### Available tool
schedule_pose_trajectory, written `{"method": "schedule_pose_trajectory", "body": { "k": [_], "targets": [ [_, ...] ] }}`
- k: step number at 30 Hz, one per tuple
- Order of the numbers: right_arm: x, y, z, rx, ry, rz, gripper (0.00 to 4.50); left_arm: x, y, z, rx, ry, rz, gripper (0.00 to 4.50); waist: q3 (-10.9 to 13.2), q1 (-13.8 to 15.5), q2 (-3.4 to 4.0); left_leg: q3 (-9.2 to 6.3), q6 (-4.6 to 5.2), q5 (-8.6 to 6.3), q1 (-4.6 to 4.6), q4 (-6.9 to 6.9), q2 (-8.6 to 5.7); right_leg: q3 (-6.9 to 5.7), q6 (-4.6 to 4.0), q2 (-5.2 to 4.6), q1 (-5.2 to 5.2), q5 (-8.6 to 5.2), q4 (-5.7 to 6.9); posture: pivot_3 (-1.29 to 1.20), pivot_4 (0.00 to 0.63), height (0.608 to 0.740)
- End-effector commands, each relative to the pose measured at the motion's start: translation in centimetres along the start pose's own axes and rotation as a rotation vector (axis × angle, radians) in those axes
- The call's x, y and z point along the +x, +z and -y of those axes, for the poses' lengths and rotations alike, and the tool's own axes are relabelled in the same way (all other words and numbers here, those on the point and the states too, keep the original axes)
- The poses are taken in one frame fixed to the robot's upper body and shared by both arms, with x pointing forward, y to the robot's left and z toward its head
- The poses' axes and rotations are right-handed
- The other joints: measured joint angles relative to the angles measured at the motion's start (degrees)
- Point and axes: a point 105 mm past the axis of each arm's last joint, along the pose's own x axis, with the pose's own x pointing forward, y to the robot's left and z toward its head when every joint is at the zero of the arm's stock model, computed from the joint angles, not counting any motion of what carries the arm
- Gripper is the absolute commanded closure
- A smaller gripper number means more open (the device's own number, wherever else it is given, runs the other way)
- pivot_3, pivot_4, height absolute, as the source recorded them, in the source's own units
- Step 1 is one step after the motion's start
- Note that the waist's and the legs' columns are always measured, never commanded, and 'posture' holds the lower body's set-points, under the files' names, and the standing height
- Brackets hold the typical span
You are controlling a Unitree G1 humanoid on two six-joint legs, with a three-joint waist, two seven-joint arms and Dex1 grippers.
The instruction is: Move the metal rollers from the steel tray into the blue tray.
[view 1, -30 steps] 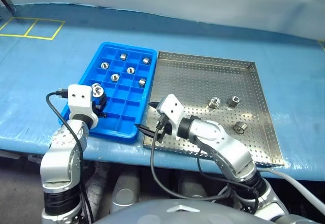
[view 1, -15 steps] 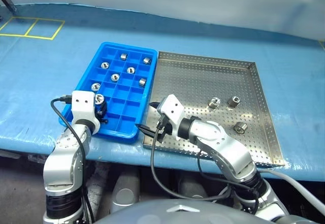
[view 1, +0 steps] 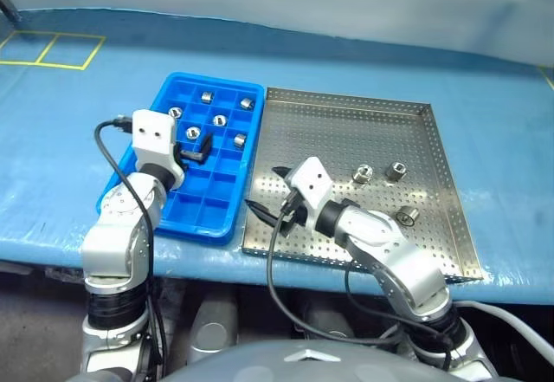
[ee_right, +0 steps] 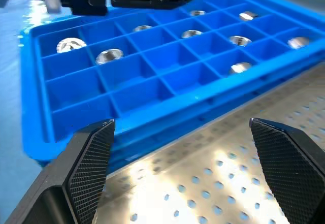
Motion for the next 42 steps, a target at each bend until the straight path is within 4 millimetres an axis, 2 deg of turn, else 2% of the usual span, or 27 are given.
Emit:
{"method": "schedule_pose_trajectory", "body": {
  "k": [1,3,7,9,13,15,19,22,26,33,39,42],
  "targets": [
    [-2.0,0.9,2.4,-0.016,-0.172,0.029,0.0,0.9,1.3,4.2,0.028,-0.237,0.079,0.01,0.0,-1.1,0.0,0.02,0.01,-0.01,0.0,0.0,0.0,0.02,0.0,0.0,0.0,0.0,0.0,-0.04,0.15,0.74],
    [-3.3,0.3,4.2,-0.004,-0.298,0.001,0.0,1.2,1.2,6.2,0.044,-0.348,0.082,0.01,0.0,-2.4,0.01,0.03,0.03,-0.02,0.0,-0.03,0.01,0.05,-0.01,0.01,-0.03,0.0,0.0,-0.06,0.15,0.74],
    [-5.7,-1.2,7.4,0.008,-0.532,-0.08,0.0,1.5,0.6,8.6,0.037,-0.486,0.066,0.01,0.0,-4.5,0.04,0.1,0.03,-0.02,0.04,-0.04,0.07,0.11,0.01,0.08,-0.05,-0.01,0.04,-0.1,0.15,0.74],
    [-6.7,-1.6,8.2,0.023,-0.602,-0.105,0.0,1.4,0.4,9.6,0.039,-0.542,0.061,0.01,0.0,-5.3,0.06,0.12,0.03,-0.02,0.07,-0.04,0.08,0.14,0.02,0.1,-0.06,-0.02,0.09,-0.11,0.15,0.74],
    [-8.6,-2.3,8.8,0.034,-0.656,-0.15,0.0,0.9,-0.2,11.2,0.044,-0.642,0.044,0.01,0.0,-6.4,0.08,0.15,0.03,-0.02,0.09,-0.04,0.08,0.19,0.03,0.12,-0.07,-0.02,0.12,-0.13,0.15,0.74],
    [-9.9,-3.3,9.0,0.039,-0.684,-0.211,0.0,0.5,-0.5,11.8,0.043,-0.683,0.033,0.01,0.0,-6.6,0.1,0.16,0.03,-0.02,0.08,-0.04,0.08,0.21,0.04,0.11,-0.08,-0.03,0.11,-0.13,0.15,0.74],
    [-11.3,-4.8,9.7,0.093,-0.744,-0.281,0.0,0.4,-0.6,12.0,0.034,-0.689,0.03,0.01,0.0,-6.9,0.11,0.21,0.04,-0.02,0.09,-0.03,0.07,0.26,0.05,0.11,-0.09,-0.02,0.11,-0.13,0.15,0.74],
    [-11.7,-5.4,10.4,0.132,-0.789,-0.297,0.0,0.4,-0.7,12.0,0.028,-0.685,0.029,0.01,0.0,-7.1,0.12,0.24,0.05,-0.01,0.15,-0.02,0.08,0.29,0.08,0.12,-0.06,-0.01,0.13,-0.12,0.15,0.74],
    [-11.3,-5.9,11.0,0.188,-0.812,-0.284,0.0,0.3,-0.8,12.0,0.022,-0.68,0.027,0.01,0.0,-7.2,0.13,0.31,0.06,0.0,0.16,-0.02,0.07,0.36,0.09,0.11,-0.06,0.0,0.13,-0.11,0.15,0.74],
    [-10.4,-7.5,11.5,0.271,-0.797,-0.317,0.0,0.1,-1.0,12.0,0.013,-0.667,0.026,0.01,0.0,-6.7,0.14,0.33,0.07,-0.01,0.13,-0.04,0.07,0.39,0.12,0.11,-0.11,0.02,0.11,-0.08,0.15,0.74],
    [-10.7,-8.9,11.7,0.304,-0.809,-0.359,0.0,-0.1,-1.1,11.8,0.011,-0.648,0.023,0.01,0.0,-6.2,0.15,0.33,0.07,-0.01,0.12,-0.05,0.06,0.39,0.12,0.11,-0.11,0.02,0.11,-0.06,0.15,0.74],
    [-10.7,-8.9,11.7,0.305,-0.812,-0.356,0.59,-0.3,-1.3,11.7,0.003,-0.65,0.017,0.0,0.0,-6.1,0.15,0.33,0.07,-0.01,0.13,-0.05,0.06,0.39,0.12,0.11,-0.1,0.02,0.1,-0.06,0.15,0.74]
  ]
}}
